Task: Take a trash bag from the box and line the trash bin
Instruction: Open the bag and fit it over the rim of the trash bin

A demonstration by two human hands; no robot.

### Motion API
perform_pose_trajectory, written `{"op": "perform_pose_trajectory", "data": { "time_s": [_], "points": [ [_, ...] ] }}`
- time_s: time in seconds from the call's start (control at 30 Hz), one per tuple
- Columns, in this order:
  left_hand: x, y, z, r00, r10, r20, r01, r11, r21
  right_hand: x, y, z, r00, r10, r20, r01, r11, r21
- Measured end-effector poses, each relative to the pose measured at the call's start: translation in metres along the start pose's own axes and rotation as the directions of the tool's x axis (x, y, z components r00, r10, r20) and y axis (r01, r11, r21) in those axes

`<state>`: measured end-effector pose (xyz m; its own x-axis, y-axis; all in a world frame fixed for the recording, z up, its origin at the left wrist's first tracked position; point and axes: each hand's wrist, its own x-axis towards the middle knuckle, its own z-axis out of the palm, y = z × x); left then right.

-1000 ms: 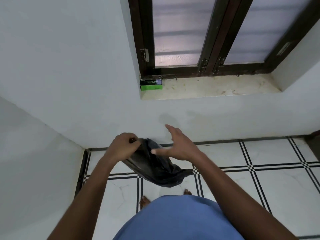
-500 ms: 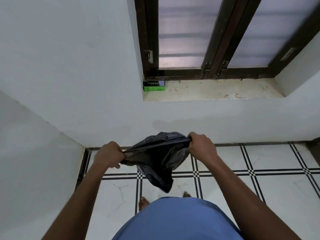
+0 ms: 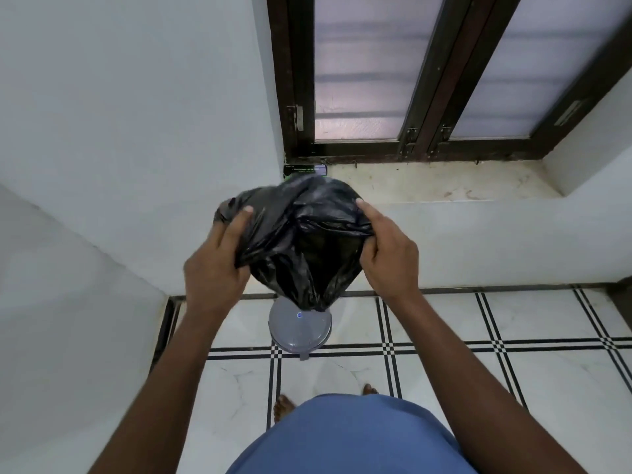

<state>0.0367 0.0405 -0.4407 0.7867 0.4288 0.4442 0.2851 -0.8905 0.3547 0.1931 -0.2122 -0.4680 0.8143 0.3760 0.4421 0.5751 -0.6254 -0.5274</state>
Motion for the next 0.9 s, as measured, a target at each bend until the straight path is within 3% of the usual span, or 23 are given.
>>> {"op": "perform_pose_trajectory", "data": {
  "time_s": [0.03, 0.07, 0.1, 0.13, 0.17, 0.2, 0.23, 0.27, 0.33, 0.4, 0.47, 0.57, 0.63, 0.7, 0.8, 0.9],
  "points": [
    [-0.005, -0.01, 0.012, 0.986, 0.016, 0.167, -0.032, 0.995, 0.094, -0.004, 0.008, 0.007, 0.984, 0.039, 0.174, -0.019, 0.993, -0.114],
    [-0.011, -0.021, 0.024, 0.914, -0.068, 0.399, -0.01, 0.982, 0.19, -0.009, 0.016, 0.014, 0.896, 0.156, 0.415, -0.049, 0.965, -0.257],
    [-0.017, -0.029, 0.032, 0.742, -0.2, 0.639, -0.007, 0.952, 0.306, -0.019, 0.026, 0.02, 0.7, 0.321, 0.638, -0.051, 0.914, -0.403],
    [-0.027, -0.033, 0.036, 0.495, -0.303, 0.814, -0.038, 0.929, 0.369, -0.032, 0.033, 0.023, 0.437, 0.473, 0.765, -0.054, 0.863, -0.503],
    [-0.038, -0.037, 0.037, 0.265, -0.365, 0.892, -0.04, 0.92, 0.389, -0.047, 0.038, 0.024, 0.188, 0.566, 0.803, -0.096, 0.824, -0.558],
    [-0.046, -0.042, 0.038, 0.142, -0.393, 0.908, 0.016, 0.919, 0.395, -0.06, 0.044, 0.024, 0.009, 0.596, 0.803, -0.15, 0.795, -0.589],
    [-0.053, -0.048, 0.037, 0.074, -0.412, 0.908, 0.109, 0.909, 0.403, -0.07, 0.049, 0.025, -0.084, 0.597, 0.798, -0.206, 0.773, -0.6],
    [-0.058, -0.054, 0.037, 0.05, -0.417, 0.908, 0.189, 0.896, 0.401, -0.075, 0.052, 0.024, -0.118, 0.577, 0.808, -0.263, 0.766, -0.586],
    [-0.056, -0.062, 0.038, 0.024, -0.414, 0.91, 0.308, 0.869, 0.387, -0.073, 0.055, 0.023, -0.108, 0.534, 0.839, -0.34, 0.773, -0.536],
    [-0.048, -0.068, 0.04, 0.032, -0.401, 0.915, 0.46, 0.819, 0.343, -0.064, 0.055, 0.023, -0.035, 0.485, 0.874, -0.392, 0.798, -0.458],
    [-0.039, -0.069, 0.042, 0.129, -0.389, 0.912, 0.624, 0.747, 0.23, -0.058, 0.056, 0.028, 0.173, 0.439, 0.881, -0.417, 0.844, -0.338],
    [-0.026, -0.065, 0.041, 0.409, -0.413, 0.814, 0.786, 0.612, -0.084, -0.052, 0.052, 0.032, 0.566, 0.427, 0.705, -0.441, 0.88, -0.179],
    [-0.018, -0.057, 0.035, 0.499, -0.447, 0.743, 0.832, 0.488, -0.265, -0.048, 0.045, 0.03, 0.719, 0.427, 0.549, -0.442, 0.89, -0.113],
    [-0.01, -0.051, 0.029, 0.537, -0.47, 0.7, 0.839, 0.384, -0.386, -0.045, 0.037, 0.025, 0.783, 0.428, 0.451, -0.449, 0.891, -0.066],
    [-0.004, -0.043, 0.023, 0.546, -0.467, 0.695, 0.838, 0.282, -0.468, -0.047, 0.03, 0.018, 0.786, 0.455, 0.419, -0.441, 0.887, -0.136],
    [-0.011, -0.034, 0.022, 0.587, -0.465, 0.663, 0.809, 0.372, -0.455, -0.06, 0.034, 0.017, 0.769, 0.481, 0.421, -0.403, 0.876, -0.265]
  ]
}}
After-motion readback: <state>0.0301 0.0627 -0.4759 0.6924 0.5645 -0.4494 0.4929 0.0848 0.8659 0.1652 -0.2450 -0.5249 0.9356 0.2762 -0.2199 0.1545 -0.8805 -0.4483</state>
